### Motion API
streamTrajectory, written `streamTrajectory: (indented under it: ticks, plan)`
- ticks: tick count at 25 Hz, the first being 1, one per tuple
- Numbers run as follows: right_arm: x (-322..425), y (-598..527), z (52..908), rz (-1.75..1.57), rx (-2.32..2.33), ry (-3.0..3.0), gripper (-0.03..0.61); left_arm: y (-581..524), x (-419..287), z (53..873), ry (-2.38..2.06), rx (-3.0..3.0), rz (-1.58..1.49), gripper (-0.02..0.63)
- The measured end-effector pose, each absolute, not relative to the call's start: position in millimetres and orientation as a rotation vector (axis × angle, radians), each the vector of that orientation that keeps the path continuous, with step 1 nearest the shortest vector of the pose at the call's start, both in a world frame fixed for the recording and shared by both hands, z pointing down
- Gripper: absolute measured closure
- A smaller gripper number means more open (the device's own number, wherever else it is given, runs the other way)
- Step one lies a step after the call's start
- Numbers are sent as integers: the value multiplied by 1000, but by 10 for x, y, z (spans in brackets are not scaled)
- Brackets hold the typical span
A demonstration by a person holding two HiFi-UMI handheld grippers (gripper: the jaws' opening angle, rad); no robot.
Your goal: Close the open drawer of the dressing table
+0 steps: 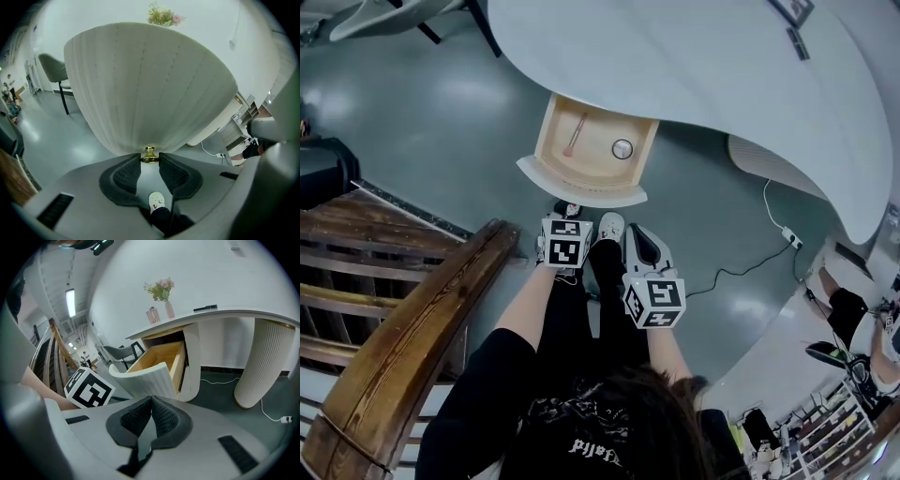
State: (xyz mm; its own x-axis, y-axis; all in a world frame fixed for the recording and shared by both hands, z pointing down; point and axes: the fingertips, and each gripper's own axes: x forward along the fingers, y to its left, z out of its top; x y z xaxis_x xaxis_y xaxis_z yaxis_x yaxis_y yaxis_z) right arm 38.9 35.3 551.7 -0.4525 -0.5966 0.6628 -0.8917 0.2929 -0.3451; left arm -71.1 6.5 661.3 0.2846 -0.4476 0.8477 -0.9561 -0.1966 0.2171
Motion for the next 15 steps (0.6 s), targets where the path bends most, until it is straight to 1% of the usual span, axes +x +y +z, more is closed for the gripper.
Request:
streamTrajectory:
  ticks: [15]
  plan:
    - [329, 285, 5565, 997, 1372, -2138, 552, -127, -704, 6615, -1255, 1824, 828, 479]
